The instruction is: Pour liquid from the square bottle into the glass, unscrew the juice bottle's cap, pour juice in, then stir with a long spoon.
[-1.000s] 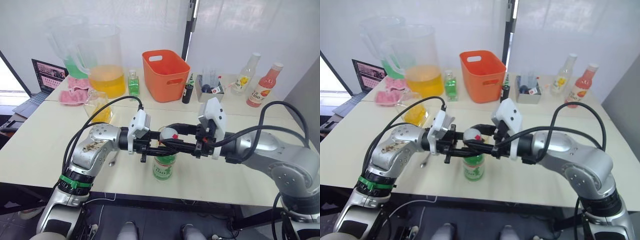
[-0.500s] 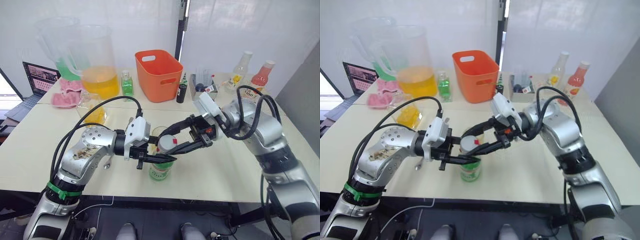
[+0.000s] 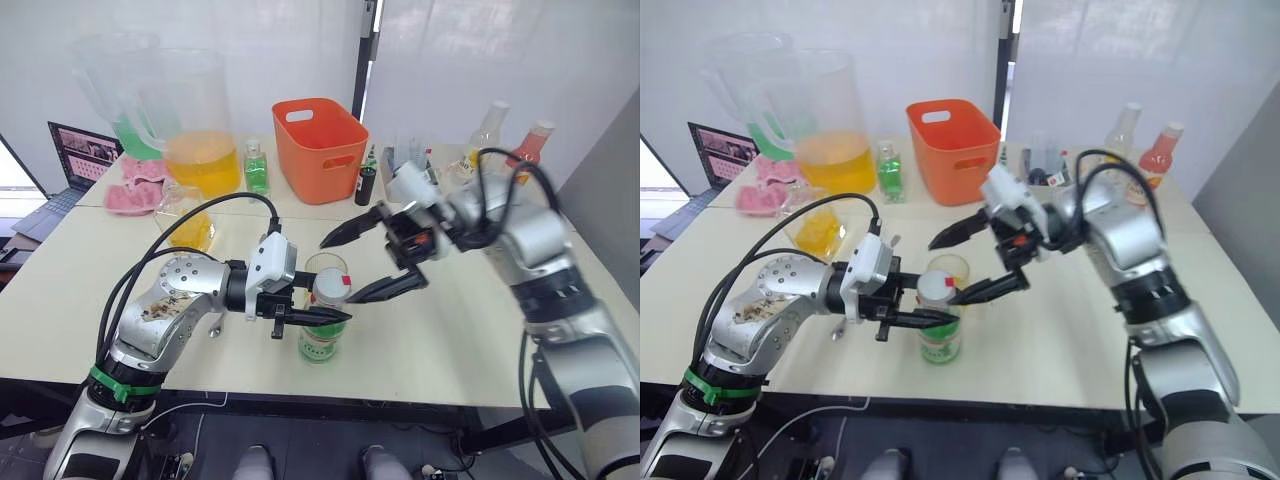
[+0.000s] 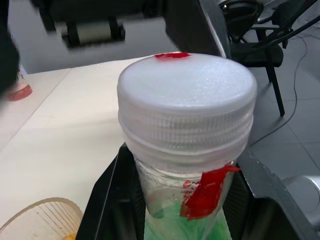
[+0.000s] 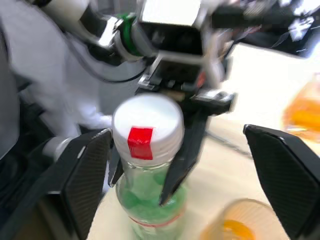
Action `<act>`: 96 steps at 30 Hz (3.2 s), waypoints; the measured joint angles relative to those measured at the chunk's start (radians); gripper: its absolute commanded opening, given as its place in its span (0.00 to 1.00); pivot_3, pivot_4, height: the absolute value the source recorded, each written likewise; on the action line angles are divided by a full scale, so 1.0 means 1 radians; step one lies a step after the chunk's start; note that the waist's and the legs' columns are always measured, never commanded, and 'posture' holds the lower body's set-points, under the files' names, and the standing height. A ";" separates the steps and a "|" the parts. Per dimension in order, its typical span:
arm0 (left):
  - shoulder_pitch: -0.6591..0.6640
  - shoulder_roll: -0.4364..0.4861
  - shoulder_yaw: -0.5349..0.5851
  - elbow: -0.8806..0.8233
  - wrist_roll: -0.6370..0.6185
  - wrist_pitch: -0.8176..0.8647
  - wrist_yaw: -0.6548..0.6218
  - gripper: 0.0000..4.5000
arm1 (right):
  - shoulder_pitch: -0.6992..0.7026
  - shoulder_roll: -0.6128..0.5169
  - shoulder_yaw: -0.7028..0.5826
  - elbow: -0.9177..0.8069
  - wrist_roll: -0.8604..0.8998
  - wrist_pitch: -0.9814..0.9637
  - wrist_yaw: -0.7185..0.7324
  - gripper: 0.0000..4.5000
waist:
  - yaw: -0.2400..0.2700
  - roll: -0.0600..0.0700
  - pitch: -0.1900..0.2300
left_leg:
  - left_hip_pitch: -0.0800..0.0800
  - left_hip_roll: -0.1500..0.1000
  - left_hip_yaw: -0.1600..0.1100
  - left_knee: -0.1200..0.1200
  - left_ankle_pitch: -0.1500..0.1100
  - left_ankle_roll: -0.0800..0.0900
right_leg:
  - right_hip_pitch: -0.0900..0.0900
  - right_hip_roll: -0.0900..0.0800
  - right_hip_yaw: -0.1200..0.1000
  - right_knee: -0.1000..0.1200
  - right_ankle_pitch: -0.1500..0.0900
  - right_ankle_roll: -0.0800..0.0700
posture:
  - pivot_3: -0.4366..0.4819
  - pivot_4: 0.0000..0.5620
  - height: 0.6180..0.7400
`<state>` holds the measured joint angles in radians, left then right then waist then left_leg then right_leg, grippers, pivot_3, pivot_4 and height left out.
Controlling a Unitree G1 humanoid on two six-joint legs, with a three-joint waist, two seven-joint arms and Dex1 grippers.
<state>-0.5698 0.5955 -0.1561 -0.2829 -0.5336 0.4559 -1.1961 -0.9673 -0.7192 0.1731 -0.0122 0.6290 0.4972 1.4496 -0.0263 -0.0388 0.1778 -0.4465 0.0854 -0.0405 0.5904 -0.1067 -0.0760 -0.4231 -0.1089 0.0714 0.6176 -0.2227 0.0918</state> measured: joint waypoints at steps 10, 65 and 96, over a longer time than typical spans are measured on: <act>-0.010 -0.054 0.010 0.076 -0.006 0.001 0.005 0.31 | 0.356 0.087 -0.217 -0.533 0.236 0.387 -0.643 1.00 | 0.013 0.000 0.000 | 0.000 0.000 0.000 0.004 0.000 0.000 | 0.001 0.000 0.001 0.000 -0.001 -0.003 | 0.48 0.27 1.00; 0.073 -0.018 0.043 -0.029 -0.020 0.012 0.091 0.30 | -0.009 0.112 0.052 0.096 0.085 0.034 -0.006 1.00 | 0.004 0.002 -0.001 | 0.000 0.000 -0.001 0.000 0.000 0.000 | 0.001 0.000 0.000 -0.002 -0.001 -0.002 | 0.48 0.27 1.00; 0.022 -0.090 0.012 0.125 -0.005 -0.065 0.013 0.30 | 0.420 0.175 -0.134 -0.672 0.179 0.398 -0.924 0.37 | 0.020 0.002 -0.002 | 0.000 0.000 -0.001 0.003 0.000 -0.001 | 0.003 0.000 0.000 -0.006 0.001 -0.004 | 0.48 0.27 1.00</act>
<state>-0.5476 0.5053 -0.1444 -0.1581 -0.5386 0.3905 -1.1829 -0.5477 -0.5437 0.0393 -0.6837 0.8084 0.8952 0.5260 -0.0062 -0.0369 0.1756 -0.4463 0.0850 -0.0414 0.5929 -0.1072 -0.0765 -0.4198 -0.1089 0.0718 0.6117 -0.2216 0.0875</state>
